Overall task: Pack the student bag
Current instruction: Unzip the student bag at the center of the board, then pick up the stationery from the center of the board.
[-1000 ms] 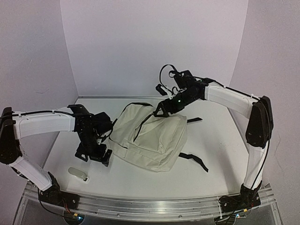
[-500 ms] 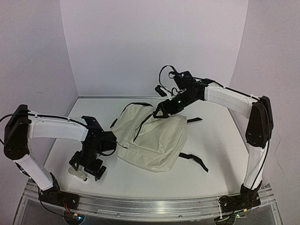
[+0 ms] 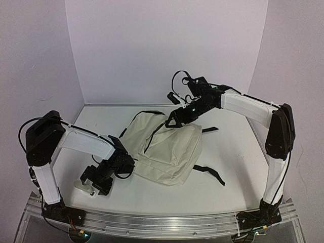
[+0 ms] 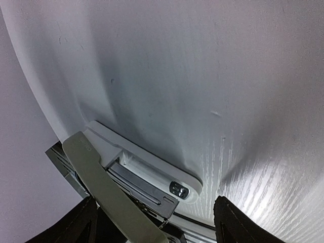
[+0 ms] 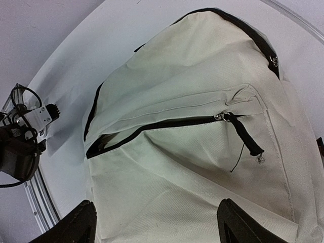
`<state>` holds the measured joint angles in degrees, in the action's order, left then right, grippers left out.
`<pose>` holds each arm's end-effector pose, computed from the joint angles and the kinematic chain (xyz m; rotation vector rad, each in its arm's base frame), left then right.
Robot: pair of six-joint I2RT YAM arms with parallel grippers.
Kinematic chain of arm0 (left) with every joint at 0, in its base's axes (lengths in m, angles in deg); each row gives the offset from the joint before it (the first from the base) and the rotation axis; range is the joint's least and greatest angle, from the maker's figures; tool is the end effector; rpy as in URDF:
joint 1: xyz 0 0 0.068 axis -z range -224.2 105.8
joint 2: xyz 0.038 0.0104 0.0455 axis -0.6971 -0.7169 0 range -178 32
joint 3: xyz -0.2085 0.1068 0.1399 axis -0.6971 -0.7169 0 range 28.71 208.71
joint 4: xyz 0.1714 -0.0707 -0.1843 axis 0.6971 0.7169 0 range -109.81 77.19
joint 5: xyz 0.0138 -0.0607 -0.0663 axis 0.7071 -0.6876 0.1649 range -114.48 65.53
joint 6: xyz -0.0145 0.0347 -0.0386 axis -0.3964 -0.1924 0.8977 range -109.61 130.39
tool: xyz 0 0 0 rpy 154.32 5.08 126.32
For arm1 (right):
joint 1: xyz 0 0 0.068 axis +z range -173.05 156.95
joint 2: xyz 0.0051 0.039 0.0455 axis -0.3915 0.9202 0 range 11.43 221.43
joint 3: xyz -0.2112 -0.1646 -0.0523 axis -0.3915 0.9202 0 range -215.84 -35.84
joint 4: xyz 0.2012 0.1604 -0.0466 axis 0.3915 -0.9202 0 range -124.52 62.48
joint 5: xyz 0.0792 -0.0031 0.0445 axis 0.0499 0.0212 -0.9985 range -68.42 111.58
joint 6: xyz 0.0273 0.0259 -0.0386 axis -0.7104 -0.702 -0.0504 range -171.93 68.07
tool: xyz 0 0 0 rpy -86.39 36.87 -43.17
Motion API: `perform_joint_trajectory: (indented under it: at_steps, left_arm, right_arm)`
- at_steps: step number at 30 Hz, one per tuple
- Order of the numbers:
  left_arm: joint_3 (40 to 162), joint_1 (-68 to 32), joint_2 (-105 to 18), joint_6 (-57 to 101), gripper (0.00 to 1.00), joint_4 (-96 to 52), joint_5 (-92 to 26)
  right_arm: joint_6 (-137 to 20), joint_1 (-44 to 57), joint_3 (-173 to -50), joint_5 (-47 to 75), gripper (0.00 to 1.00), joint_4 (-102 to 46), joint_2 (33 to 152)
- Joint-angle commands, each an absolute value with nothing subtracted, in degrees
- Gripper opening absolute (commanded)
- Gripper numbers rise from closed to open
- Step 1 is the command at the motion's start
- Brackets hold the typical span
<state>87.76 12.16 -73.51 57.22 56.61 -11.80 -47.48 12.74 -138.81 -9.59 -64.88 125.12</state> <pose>0.1417 -0.1987 0.1403 -0.3275 -2.8142 -0.8499 0.3524 0.2769 0.2910 -1.0804 2.1938 0.9047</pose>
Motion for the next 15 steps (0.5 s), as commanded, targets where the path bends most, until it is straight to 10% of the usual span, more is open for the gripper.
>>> perform_joint_trajectory:
  at_steps: [1, 10, 15]
  left_arm:
    - [90.95, 12.11, -76.42, 62.45, 0.79, 71.65, -5.27]
    - [94.84, 7.96, -74.32, 64.94, 0.78, 72.24, -2.22]
    - [96.65, 7.75, -62.63, 73.25, 0.97, 67.46, -0.79]
  right_arm:
    - [-47.74, 12.74, -138.29, -10.23, 0.82, -64.31, 124.89]
    - [-48.03, 12.78, -138.69, -10.56, 0.82, -64.32, 125.16]
    - [-47.88, 12.73, -137.89, -10.18, 0.82, -64.27, 124.39]
